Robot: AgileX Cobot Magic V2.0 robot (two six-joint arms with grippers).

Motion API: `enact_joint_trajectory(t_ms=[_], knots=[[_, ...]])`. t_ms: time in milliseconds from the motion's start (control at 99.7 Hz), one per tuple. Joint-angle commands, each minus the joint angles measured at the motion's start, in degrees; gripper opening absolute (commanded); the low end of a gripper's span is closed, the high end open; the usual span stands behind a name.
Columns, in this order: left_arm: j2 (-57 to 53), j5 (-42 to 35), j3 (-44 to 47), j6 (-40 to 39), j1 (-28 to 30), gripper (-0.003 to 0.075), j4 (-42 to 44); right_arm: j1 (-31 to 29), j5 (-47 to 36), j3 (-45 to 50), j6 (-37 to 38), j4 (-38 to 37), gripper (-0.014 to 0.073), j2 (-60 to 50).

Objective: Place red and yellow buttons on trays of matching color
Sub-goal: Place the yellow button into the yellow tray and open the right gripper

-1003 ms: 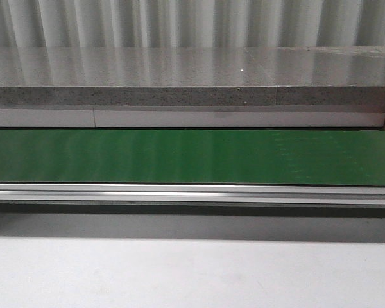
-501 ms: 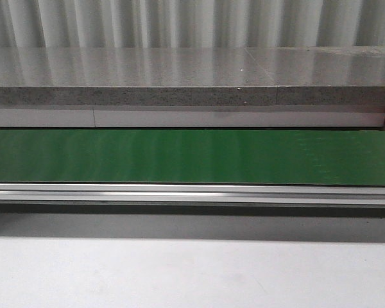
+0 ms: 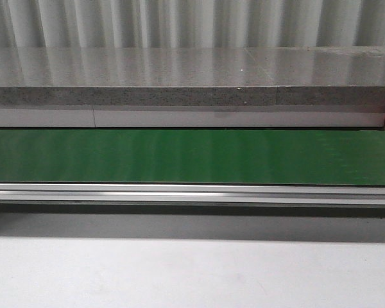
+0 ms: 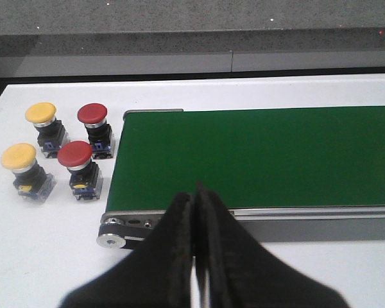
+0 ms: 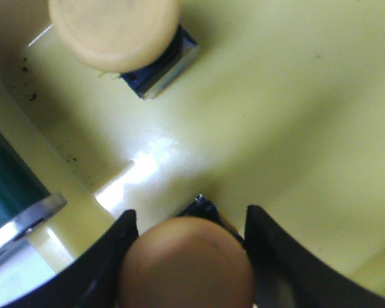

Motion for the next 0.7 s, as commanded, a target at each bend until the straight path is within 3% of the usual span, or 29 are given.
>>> enact_joint_trajectory(t_ms=[0,191,491,692], knots=[[0.36,-4.18,-1.58,-0.05,-0.46,-0.0019,0.2,-0.28,-2.47,-1.39,-0.11,0.07,0.0395,-1.33],[0.36,-4.18,-1.58,-0.05,-0.46,-0.0019,0.2,-0.28,-1.01,-2.48,-0.11,0.11,0.0606,-2.95],[0.36,-4.18,-1.58,-0.05,-0.46,-0.0019,0.2,0.36,4.88,-5.71,-0.53,0.11,0.0617,-13.65],[0.36,-4.18,-1.58,-0.05,-0.46,-0.0019,0.2,11.0,5.5,-5.87,-5.67,0.11,0.0617,-25.14]])
